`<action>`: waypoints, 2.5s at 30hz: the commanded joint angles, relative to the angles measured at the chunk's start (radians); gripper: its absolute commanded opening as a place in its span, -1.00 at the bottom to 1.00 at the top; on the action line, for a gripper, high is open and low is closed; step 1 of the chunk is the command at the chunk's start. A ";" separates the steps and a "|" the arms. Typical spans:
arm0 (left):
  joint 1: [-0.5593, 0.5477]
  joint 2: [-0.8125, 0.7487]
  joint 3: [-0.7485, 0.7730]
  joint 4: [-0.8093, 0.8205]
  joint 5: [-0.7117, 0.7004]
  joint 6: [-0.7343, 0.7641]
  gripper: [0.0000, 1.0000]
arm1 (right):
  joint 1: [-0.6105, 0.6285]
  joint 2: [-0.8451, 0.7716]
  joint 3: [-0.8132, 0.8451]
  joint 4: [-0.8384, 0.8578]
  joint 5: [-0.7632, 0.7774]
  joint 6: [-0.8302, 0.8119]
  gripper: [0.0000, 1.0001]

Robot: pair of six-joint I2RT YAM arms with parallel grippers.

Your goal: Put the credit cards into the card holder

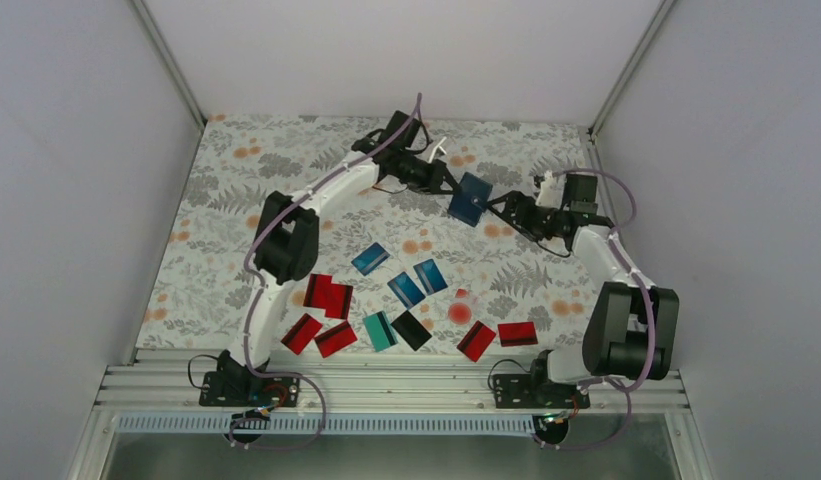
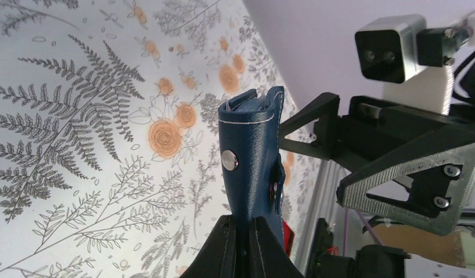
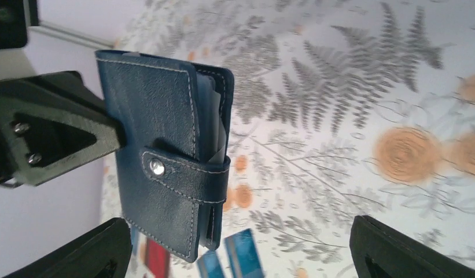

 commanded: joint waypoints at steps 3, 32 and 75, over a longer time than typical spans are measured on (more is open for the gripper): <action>0.017 -0.093 0.059 -0.021 0.080 -0.076 -0.95 | -0.011 -0.028 0.074 0.004 -0.252 0.004 0.86; -0.012 -0.184 0.114 -0.048 0.179 -0.116 -0.84 | 0.035 -0.032 0.256 0.033 -0.450 0.084 -0.91; 0.266 -0.876 -0.722 0.546 0.382 -0.276 -0.18 | 0.456 0.218 0.747 0.082 -0.644 0.092 -0.92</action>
